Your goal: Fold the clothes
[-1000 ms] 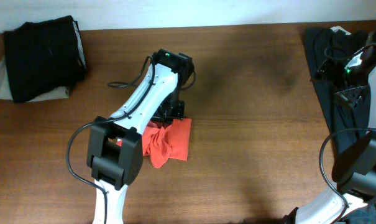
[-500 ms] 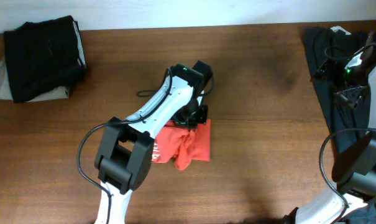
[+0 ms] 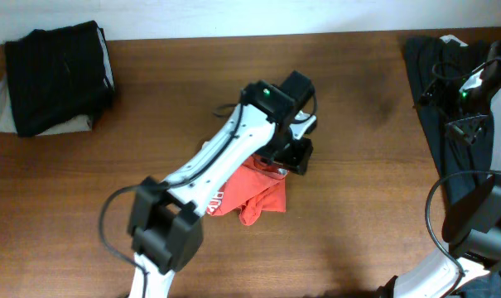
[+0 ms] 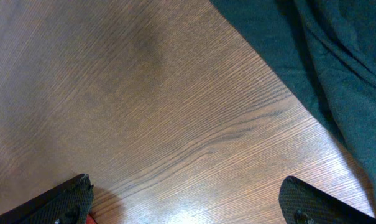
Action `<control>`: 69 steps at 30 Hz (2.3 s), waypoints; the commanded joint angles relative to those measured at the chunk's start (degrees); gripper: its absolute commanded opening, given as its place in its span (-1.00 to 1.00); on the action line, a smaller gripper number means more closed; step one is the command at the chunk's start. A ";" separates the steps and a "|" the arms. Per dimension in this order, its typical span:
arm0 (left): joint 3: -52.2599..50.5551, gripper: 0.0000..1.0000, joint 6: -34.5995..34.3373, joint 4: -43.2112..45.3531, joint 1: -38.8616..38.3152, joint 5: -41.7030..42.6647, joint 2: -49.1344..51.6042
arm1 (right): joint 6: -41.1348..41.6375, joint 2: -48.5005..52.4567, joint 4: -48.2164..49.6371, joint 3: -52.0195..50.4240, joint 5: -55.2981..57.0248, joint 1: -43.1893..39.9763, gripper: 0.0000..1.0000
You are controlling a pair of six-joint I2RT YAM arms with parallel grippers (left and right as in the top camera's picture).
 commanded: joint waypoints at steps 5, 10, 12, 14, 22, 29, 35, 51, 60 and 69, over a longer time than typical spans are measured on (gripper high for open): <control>-2.71 0.48 -4.90 -11.65 8.87 -18.97 -5.68 | -0.52 -0.68 0.02 0.26 0.31 -0.15 0.97; -16.61 0.68 1.64 2.73 9.33 -6.23 -5.64 | -0.55 -0.68 0.02 0.26 0.31 -0.15 0.97; -20.44 0.68 5.68 6.16 10.01 -1.16 -5.64 | -0.52 -0.68 0.02 0.26 0.31 -0.15 0.98; -22.62 0.57 8.90 6.69 10.08 1.25 -5.64 | -0.55 -0.68 0.02 0.26 0.28 -0.15 0.98; -22.64 -0.98 14.80 6.34 7.52 12.79 -5.77 | -0.52 -0.68 0.02 0.26 0.31 -0.15 0.98; -22.67 0.00 14.78 5.66 -1.66 13.16 -5.75 | -0.55 -0.68 0.02 0.26 0.31 -0.15 0.97; -19.37 0.42 16.55 0.42 0.00 8.63 -5.77 | -0.52 -0.68 0.02 0.26 0.31 -0.15 0.97; -12.59 -0.04 7.80 9.70 7.50 8.74 5.62 | -0.55 -0.68 0.02 0.26 0.31 -0.15 0.97; -6.75 -0.18 9.90 11.43 2.40 10.91 9.73 | -0.55 -0.68 0.02 0.26 0.31 -0.15 0.97; 17.03 0.99 11.23 -9.25 15.98 -2.40 9.68 | -0.52 -0.68 0.02 0.26 0.31 -0.15 0.97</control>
